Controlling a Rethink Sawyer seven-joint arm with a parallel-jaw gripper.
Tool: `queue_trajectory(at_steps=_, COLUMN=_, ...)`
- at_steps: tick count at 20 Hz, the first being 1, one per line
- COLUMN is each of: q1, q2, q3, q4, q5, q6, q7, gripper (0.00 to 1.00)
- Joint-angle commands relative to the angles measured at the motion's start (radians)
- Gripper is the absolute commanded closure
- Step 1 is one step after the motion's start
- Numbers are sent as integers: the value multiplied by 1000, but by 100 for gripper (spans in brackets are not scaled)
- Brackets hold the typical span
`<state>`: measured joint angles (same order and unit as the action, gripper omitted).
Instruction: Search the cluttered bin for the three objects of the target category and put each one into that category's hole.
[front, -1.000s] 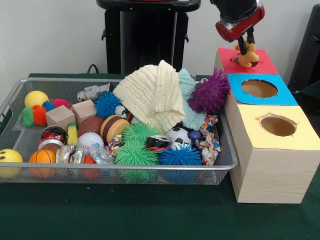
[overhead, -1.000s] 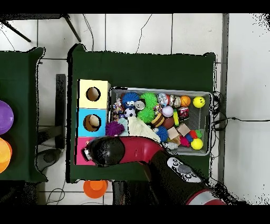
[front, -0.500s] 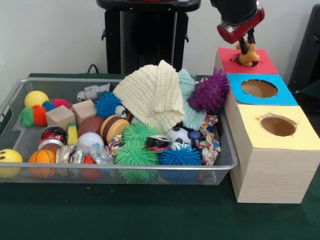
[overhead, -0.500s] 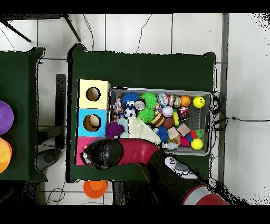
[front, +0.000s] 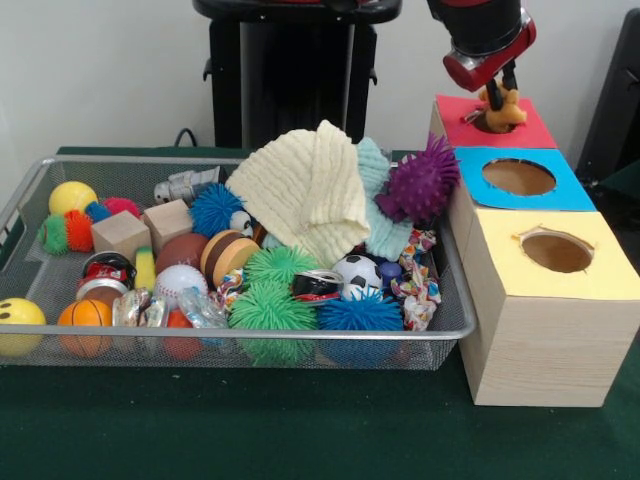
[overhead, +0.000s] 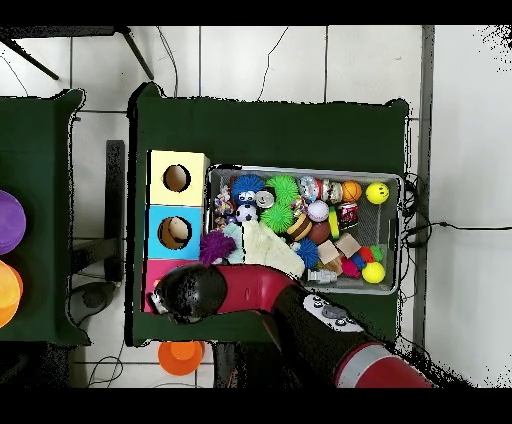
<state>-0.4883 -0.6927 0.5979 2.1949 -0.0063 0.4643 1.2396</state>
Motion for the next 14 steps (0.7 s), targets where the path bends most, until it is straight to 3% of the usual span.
queue_trajectory(at_steps=1, q1=28, q2=41, q3=-27, q4=-21, q5=-10, q6=-46, q7=161, gripper=100)
queue_trajectory(at_steps=2, q1=29, q2=39, q3=-28, q4=-20, q5=-11, q6=-47, q7=158, gripper=0)
queue_trajectory(at_steps=14, q1=53, q2=26, q3=-61, q4=-40, q5=-23, q6=-26, q7=149, gripper=0)
